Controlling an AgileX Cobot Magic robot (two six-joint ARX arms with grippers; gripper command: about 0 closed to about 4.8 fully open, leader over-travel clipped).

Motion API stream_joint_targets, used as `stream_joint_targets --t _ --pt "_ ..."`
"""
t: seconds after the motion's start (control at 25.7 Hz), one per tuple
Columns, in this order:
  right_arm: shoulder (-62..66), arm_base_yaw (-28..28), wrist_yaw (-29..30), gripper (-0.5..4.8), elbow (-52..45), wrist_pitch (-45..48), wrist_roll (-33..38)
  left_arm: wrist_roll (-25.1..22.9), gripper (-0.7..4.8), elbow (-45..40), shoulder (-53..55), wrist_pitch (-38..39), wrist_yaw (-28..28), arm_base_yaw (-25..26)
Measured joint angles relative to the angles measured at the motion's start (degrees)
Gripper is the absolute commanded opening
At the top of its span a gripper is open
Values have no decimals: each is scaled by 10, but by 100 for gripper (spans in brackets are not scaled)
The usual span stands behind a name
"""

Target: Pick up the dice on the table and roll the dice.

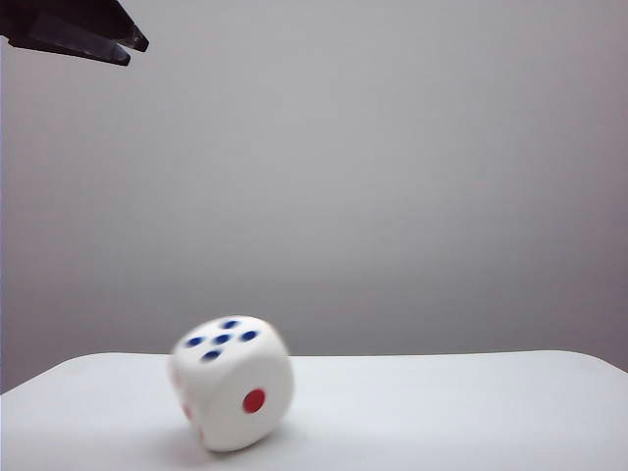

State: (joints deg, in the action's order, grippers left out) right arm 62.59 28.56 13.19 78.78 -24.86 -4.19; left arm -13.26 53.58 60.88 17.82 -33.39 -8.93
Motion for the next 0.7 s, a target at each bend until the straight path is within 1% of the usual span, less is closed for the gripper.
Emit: stream_joint_targets --t 0.12,0.16,0.19,0.27,0.43,0.47,0.51,0.54,0.58,0.7 --pt "8 0 -32 479 -4 -76 -9 0 183 0 0 5 0 0" --pt "19 0 -45 479 -19 -128 -20 -1 183 0 0 16 0 0" --pt "26 0 -47 479 -30 -152 -24 -1 183 0 0 24 2 0" --pt "37 0 -39 479 -57 -185 -29 -9 183 0 0 51 30 0" --pt "60 0 3 479 -79 -208 -29 -41 182 0 0 113 89 0" --pt "75 0 32 479 -89 -218 -29 -48 182 0 0 149 115 0" --pt "86 0 60 479 -92 -226 -27 -52 182 0 0 181 129 0" --pt "92 0 78 479 -92 -226 -25 -55 182 0 0 200 132 0" --pt "101 0 112 479 -92 -225 -23 -65 182 0 0 232 138 0" --pt "118 0 152 479 -92 -224 -23 -73 182 0 0 272 181 0"
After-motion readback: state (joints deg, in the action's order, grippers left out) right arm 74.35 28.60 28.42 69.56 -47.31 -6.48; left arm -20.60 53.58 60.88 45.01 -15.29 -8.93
